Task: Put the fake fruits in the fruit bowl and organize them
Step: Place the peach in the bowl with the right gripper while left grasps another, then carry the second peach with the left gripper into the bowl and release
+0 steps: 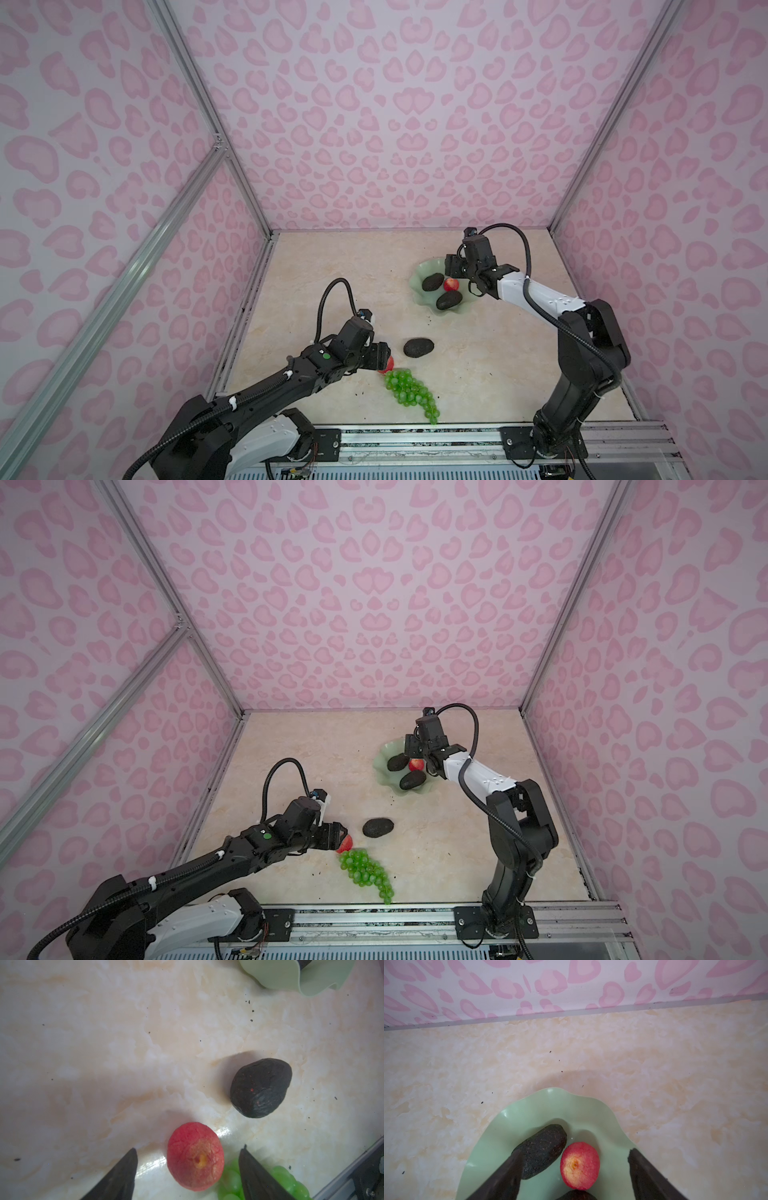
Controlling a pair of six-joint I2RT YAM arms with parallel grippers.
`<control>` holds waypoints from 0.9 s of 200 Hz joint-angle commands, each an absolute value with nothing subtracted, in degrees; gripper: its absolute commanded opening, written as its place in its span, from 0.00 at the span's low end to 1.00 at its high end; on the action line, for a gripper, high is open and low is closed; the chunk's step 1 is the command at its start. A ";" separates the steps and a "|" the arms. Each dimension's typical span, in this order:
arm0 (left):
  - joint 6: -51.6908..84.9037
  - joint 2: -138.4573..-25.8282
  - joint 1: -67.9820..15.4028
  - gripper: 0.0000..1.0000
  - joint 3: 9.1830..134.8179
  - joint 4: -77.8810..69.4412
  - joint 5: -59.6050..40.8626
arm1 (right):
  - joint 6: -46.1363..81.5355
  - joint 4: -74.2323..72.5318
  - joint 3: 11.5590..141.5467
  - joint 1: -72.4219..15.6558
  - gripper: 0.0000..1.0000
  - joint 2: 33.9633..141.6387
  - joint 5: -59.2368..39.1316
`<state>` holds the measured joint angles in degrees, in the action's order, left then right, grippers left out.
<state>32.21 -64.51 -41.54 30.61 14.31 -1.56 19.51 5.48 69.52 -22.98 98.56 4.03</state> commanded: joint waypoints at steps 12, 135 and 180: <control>31.65 -68.83 -42.14 0.77 32.03 12.00 -1.94 | 21.02 5.11 62.87 -23.11 0.83 91.32 3.36; 30.36 -73.83 -42.53 0.43 36.38 14.86 0.53 | 24.40 6.33 50.94 -22.94 0.84 75.05 7.23; 26.23 -69.48 -42.45 0.43 45.18 17.01 2.09 | 24.47 7.90 51.35 -22.85 0.83 74.12 6.86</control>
<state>29.63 -69.45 -42.46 40.05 16.05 0.47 24.45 6.70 51.16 -22.87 74.85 6.46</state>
